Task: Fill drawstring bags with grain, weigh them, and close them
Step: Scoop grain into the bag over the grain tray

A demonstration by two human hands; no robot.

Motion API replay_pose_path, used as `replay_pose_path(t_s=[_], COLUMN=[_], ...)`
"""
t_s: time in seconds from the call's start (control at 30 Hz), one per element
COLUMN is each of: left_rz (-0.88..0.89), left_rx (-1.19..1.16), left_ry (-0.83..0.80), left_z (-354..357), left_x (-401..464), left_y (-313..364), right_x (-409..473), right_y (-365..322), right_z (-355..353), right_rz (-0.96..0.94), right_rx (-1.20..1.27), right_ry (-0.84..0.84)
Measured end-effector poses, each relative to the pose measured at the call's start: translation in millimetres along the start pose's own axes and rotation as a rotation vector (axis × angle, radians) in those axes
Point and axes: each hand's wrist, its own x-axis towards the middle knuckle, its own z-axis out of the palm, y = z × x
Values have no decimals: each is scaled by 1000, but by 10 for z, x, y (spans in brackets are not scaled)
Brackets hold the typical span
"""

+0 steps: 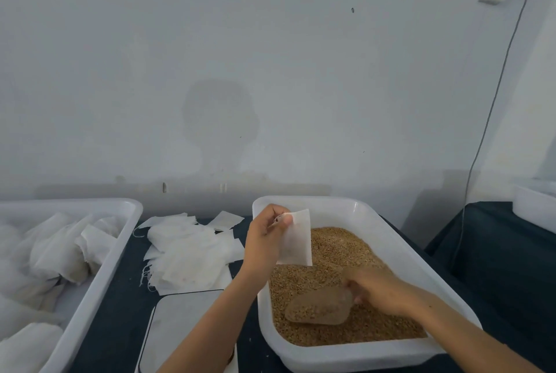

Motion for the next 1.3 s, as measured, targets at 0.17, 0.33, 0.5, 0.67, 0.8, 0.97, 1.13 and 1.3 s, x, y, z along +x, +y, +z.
replay_pose_path(t_s=[0.17,0.33,0.5,0.67,0.8,0.97,1.13,1.3], left_rz=[82,203,496,593,462,20,65,11], left_rx=[57,233,752,1120,825,276,234,352], left_ry=[-108,-216,-310,-410,-314,-202,16,160], left_z=[-1,-21,-173,-233,-258,-520,-978,-1434], left_x=[41,52,111,152,100,-76,-320,-530], left_y=[158,293,301,254,232,237,179,59], right_x=[73,184,222,228,184,171,246,458], right_y=[-261,-710,-851,-880,-924,-1207,-1786,-2147], right_z=[-245,-372,-332,-249,-251,-389,-333,-83], right_rz=[-64,-127,-89,-73,-46,-79,-193,-210], right_rx=[486,1152,1078,944,1031,1167,845,742], right_ry=[88,412,653,737,788,793,790,760])
